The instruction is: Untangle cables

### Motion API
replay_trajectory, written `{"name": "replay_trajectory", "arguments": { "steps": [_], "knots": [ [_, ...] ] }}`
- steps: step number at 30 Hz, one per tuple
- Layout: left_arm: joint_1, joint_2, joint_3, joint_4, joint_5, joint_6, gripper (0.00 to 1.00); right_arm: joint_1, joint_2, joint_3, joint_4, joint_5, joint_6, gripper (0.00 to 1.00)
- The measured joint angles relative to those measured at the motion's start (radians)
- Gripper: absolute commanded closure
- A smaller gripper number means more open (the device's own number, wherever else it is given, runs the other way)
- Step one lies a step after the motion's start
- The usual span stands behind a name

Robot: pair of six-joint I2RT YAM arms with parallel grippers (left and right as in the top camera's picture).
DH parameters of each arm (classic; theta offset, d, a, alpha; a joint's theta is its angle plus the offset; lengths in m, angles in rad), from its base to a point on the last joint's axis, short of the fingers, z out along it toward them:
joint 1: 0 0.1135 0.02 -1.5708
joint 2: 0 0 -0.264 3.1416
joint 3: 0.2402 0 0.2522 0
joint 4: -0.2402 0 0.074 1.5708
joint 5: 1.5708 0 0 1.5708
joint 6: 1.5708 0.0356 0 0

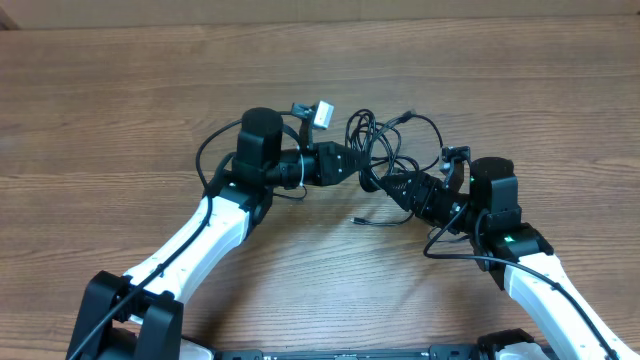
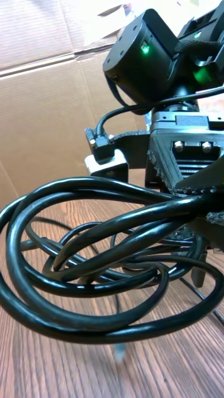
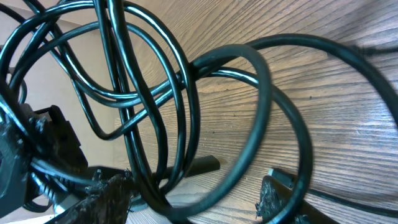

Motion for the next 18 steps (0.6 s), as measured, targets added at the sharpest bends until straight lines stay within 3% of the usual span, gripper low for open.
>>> {"name": "replay_trajectory", "arguments": {
  "steps": [6, 18],
  "knots": [
    [-0.015, 0.000, 0.000, 0.024, -0.002, -0.016, 0.96, 0.000, 0.000, 0.000, 0.001, 0.001, 0.000, 0.35],
    [-0.041, 0.000, -0.001, 0.143, -0.054, -0.173, 0.96, 0.000, 0.000, 0.000, 0.012, 0.001, 0.003, 0.34]
  ]
}}
